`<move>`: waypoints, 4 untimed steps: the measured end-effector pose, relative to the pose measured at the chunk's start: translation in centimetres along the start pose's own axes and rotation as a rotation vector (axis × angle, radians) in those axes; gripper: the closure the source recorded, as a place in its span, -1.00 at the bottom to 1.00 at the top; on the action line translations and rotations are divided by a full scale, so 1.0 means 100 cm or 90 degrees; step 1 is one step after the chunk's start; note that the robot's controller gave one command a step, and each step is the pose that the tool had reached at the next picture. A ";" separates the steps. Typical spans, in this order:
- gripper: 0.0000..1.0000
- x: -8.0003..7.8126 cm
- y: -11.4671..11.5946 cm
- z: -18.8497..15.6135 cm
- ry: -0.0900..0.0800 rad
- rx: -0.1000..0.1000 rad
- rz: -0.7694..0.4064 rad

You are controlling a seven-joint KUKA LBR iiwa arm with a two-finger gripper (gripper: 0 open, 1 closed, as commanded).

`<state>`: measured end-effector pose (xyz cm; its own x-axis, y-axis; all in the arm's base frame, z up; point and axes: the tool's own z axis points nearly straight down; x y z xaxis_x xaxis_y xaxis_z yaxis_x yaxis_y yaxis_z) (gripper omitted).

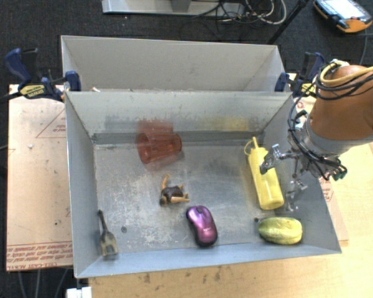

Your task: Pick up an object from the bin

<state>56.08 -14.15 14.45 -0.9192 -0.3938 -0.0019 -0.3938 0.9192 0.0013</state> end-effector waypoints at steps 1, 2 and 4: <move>1.00 -0.015 0.001 0.054 -0.003 -0.006 -0.121; 1.00 -0.015 0.001 0.054 -0.003 -0.006 -0.121; 1.00 -0.009 -0.011 -0.094 -0.004 0.004 -0.132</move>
Offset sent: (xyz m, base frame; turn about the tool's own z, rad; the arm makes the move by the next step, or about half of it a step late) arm 0.0000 0.0000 0.0000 0.0000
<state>57.31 -14.80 23.85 -0.8187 -0.5741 -0.0072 -0.5741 0.8188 -0.0059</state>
